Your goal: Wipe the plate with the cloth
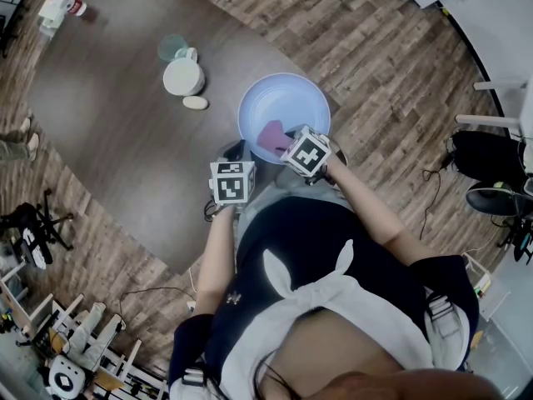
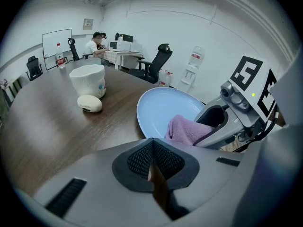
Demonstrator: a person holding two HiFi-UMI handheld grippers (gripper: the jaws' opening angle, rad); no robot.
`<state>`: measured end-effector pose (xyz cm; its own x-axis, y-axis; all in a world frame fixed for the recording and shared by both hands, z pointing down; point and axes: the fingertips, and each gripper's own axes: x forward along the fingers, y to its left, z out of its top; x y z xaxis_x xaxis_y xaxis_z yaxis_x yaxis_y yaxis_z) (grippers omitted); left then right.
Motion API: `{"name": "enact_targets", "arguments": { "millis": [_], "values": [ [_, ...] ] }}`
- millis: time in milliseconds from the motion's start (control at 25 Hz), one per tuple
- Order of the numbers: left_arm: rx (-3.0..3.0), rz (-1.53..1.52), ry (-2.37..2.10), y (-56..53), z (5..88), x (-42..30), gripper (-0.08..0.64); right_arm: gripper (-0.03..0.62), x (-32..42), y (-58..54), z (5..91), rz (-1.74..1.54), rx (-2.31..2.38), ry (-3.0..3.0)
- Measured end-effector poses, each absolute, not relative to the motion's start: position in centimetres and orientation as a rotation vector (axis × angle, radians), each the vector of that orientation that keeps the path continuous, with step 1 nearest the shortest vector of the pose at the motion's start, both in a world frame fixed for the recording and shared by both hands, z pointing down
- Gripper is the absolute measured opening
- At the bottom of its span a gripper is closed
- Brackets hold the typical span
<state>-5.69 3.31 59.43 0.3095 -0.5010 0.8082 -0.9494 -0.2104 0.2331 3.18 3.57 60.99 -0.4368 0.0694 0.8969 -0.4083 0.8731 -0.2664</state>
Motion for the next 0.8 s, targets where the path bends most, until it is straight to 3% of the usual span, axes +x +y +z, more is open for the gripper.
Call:
{"name": "enact_targets", "arguments": {
  "millis": [320,400,480,800],
  "values": [
    [1.842,0.763,-1.291,3.3,59.6,-5.7,0.005,0.19,1.1,3.1,60.5,0.48,0.25,-2.003],
    [1.842,0.766,-1.289,3.3,59.6,-5.7,0.005,0.281,0.9,3.2,60.4,0.49,0.255,-2.012],
    [1.844,0.768,-1.294,3.3,59.5,-5.8,0.005,0.299,0.7,3.0,60.1,0.503,0.281,-2.039],
    [1.886,0.596,-1.358,1.5,55.1,-6.1,0.005,0.3,-0.1,0.1,54.4,0.541,0.485,-2.291]
  ]
}}
